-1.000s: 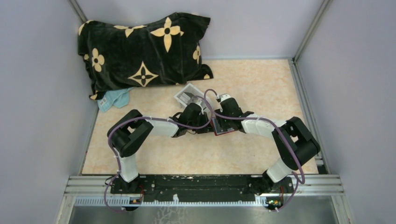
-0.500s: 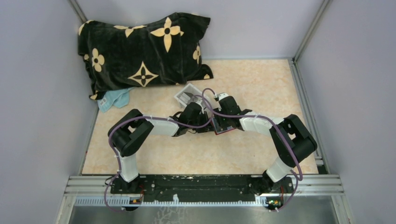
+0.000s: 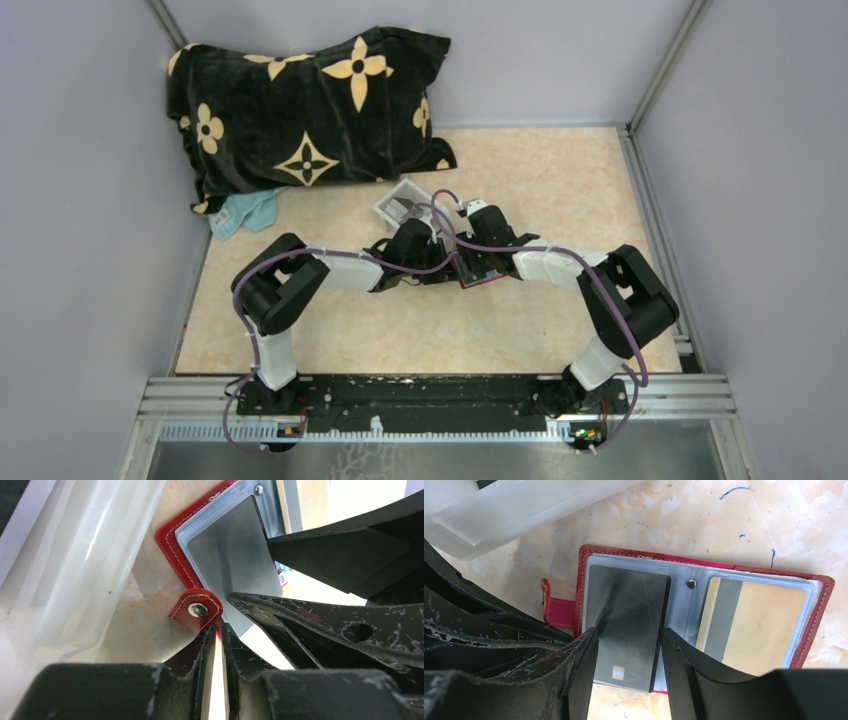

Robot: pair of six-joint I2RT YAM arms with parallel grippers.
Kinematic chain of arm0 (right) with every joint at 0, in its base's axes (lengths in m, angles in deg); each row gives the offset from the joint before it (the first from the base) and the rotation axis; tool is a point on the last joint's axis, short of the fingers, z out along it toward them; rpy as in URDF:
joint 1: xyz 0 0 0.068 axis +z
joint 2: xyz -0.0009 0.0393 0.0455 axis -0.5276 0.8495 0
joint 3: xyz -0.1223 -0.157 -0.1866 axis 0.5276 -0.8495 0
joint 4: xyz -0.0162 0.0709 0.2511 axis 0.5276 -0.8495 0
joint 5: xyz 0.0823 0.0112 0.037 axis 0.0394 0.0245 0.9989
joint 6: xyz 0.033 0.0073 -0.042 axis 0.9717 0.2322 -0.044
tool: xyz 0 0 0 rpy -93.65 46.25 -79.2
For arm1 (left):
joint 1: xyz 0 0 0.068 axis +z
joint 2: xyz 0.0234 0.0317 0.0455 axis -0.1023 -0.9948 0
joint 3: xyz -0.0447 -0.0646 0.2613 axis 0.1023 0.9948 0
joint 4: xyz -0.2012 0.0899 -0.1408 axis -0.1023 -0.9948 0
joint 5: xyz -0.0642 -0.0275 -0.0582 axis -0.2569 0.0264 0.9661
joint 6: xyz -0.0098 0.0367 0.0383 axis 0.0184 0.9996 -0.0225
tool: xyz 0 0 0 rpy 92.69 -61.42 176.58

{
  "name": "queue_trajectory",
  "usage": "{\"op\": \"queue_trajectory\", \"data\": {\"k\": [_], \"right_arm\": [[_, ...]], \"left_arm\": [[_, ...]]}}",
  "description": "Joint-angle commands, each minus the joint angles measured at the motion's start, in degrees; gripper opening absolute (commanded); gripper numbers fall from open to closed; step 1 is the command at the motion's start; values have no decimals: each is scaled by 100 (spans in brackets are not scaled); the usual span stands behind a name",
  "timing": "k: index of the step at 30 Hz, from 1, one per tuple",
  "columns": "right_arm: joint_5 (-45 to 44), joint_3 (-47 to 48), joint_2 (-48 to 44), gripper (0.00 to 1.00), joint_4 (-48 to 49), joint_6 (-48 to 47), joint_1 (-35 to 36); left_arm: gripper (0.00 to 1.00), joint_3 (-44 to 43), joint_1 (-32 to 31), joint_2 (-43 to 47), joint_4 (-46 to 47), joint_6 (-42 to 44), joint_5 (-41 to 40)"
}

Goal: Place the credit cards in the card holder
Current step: Insert the credit card into the card holder.

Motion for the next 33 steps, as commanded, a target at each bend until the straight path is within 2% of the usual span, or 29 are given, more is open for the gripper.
{"op": "queue_trajectory", "data": {"k": [1,14,22,29,33], "right_arm": [[325,247,-3,50,66,46,193],[-524,295,-482,54,-13,336,189],[-563,291,-647,55,-46,337,189],[-476,464,-1040,55,-117,328,201],[-412,880,-1053,55,-236,297,240]], "left_arm": [[21,497,176,-681,-1818,526,-965],[22,890,227,93,-1917,435,-1184],[32,986,227,683,-2115,354,-1221],[41,1132,132,1789,-2373,12,-1050],[44,1049,-34,2739,-3029,-239,-1631]]}}
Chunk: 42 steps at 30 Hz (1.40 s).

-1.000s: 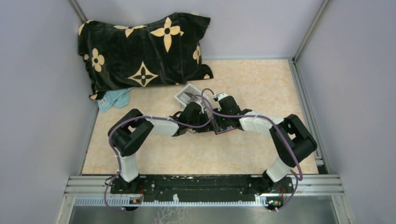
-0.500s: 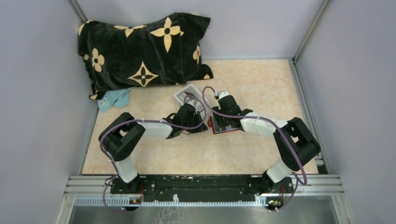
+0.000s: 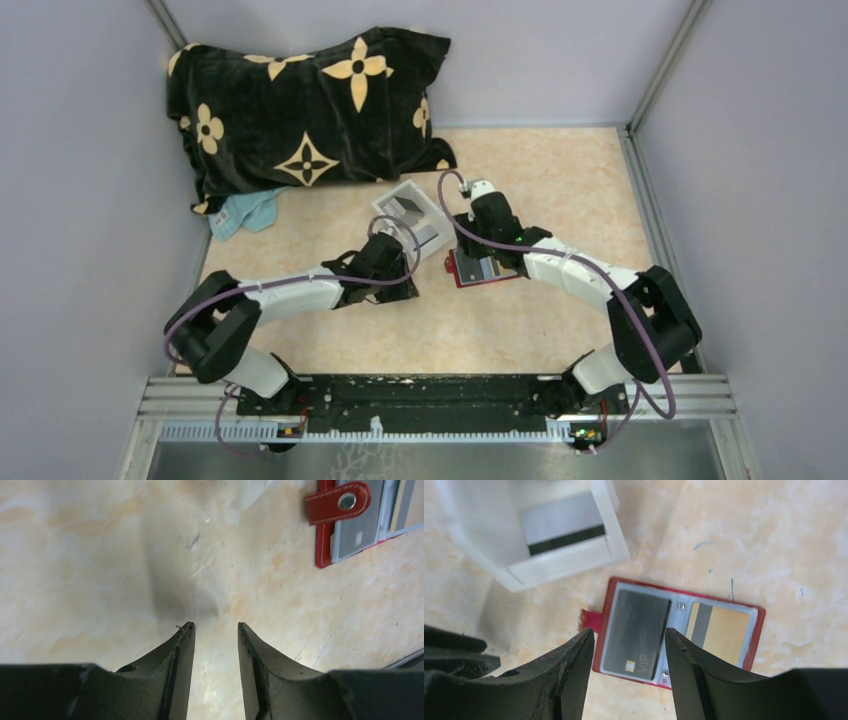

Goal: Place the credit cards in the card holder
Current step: Insert the credit card into the card holder, then pick up the credit card from the storage box.

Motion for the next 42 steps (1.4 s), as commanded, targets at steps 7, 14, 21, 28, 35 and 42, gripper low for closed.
{"op": "queue_trajectory", "data": {"k": [7,14,21,28,35,42], "right_arm": [[317,1984,467,54,-107,-21,183],[680,3795,1998,52,-608,-272,378],[1066,4987,3039,51,-925,-228,389],[1158,5823,3779,50,-1294,-254,383],[1431,6280,4318,50,-1484,-143,274],[1718,6026,4450,51,-1196,122,126]], "left_arm": [[57,14,-121,1721,-2048,-478,-1774],[63,259,216,1832,-1889,-554,-2081],[62,488,1042,1743,-1127,-203,-1493],[62,540,1510,1382,-470,-38,-950],[62,450,1771,1015,-142,-37,-601],[62,288,1883,706,-47,31,-452]]}}
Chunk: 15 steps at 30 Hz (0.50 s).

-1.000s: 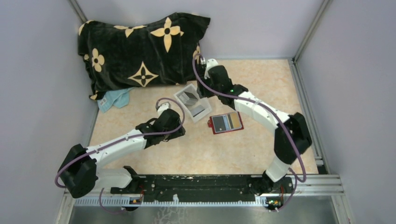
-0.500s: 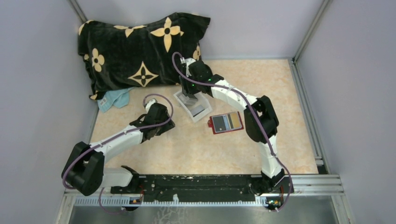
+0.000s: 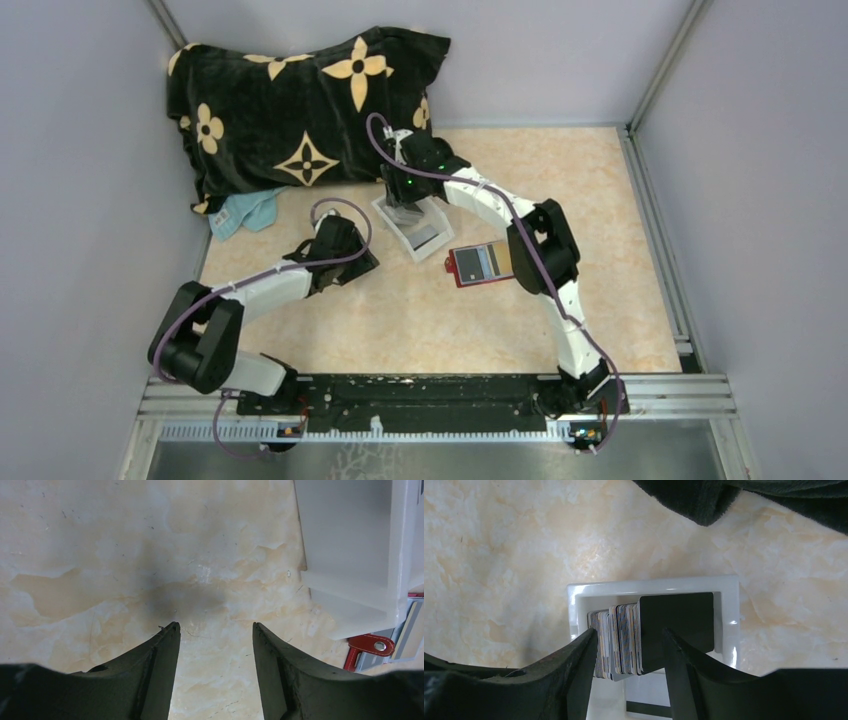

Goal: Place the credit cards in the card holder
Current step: Pick up the credit card from the storage box.

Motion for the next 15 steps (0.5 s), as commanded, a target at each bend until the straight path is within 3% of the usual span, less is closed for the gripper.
{"op": "queue_trajectory", "data": {"k": [1,15], "right_arm": [[276,-4,70,50,329,217,-137],[1076,-573,157,50,897,806,-420]], "left_arm": [[62,-168,90,-157,252,118,213],[62,-338,191,-327,269,156,366]]}}
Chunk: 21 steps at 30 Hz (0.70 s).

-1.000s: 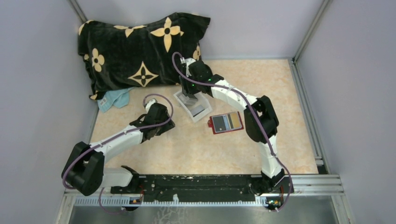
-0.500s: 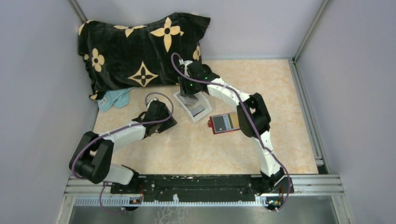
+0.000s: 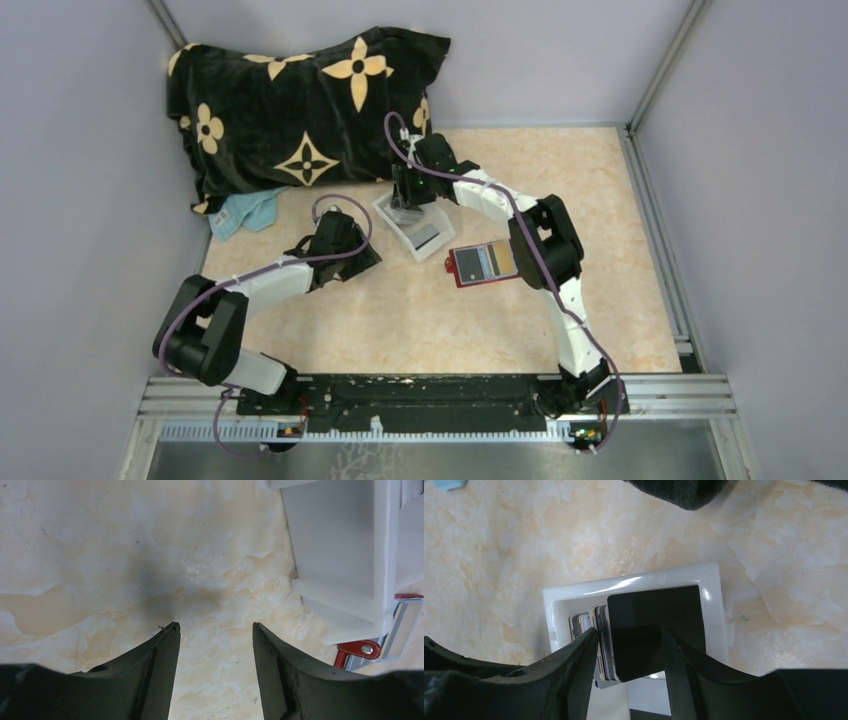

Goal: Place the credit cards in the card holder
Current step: Pick up the credit card from the storage box.

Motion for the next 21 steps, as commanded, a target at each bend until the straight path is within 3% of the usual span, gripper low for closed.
{"op": "queue_trajectory", "data": {"k": [1,9,21], "right_arm": [[420,-111,79,50,382,283,-90],[621,-298,-8,42,522,368,-93],[664,-206,-281,41,427,327,20]], "left_arm": [[62,-235,54,-52,83,126,82],[62,-241,75,-90,73,132,111],[62,-251,129,-131,36,145,147]]}}
